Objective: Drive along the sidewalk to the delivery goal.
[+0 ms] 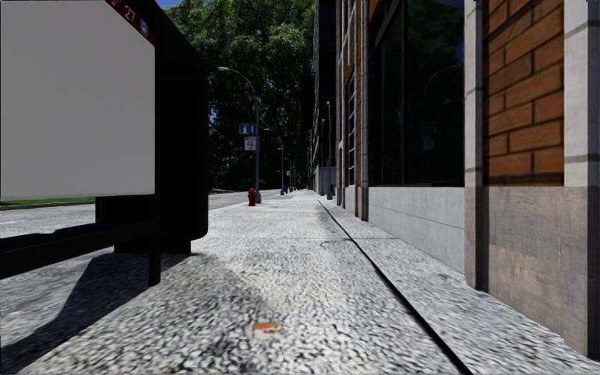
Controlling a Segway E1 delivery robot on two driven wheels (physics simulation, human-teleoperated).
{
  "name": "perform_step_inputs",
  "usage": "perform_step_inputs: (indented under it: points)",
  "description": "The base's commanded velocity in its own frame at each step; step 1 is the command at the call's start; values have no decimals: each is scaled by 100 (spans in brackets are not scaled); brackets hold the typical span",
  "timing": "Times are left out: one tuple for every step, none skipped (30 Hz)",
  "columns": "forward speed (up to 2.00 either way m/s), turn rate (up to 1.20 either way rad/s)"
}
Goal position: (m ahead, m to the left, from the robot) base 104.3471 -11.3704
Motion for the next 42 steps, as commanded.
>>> perform_step_inputs:
  points:
    - [200, 0]
    - [200, 0]
    - [200, 0]
    - [200, 0]
    - [200, 0]
    - [200, 0]
    - [200, 0]
    - [200, 0]
    - [200, 0]
    - [200, 0]
    - [200, 0]
    - [200, 0]
    - [200, 0]
    - [200, -43]
    - [200, -89]
    - [200, -97]
    - [200, -99]
    - [200, -10]
    - [200, -10]
    - [200, 0]
    - [200, 0]
    - [200, 0]
    - [200, 0]
    - [200, 0]
    - [200, 0]
    - [200, 0]
    - [200, 0]
    - [200, 0]
    - [200, 0]
    - [200, 0]
    - [200, 0]
    - [200, 0]
    - [200, 0]
    - [200, 0]
    - [200, 0]
    - [200, 0]
    - [200, 0]
    - [200, 0]
    - [200, -34]
    - [200, -80]
    - [200, -80]
    - [200, -87]
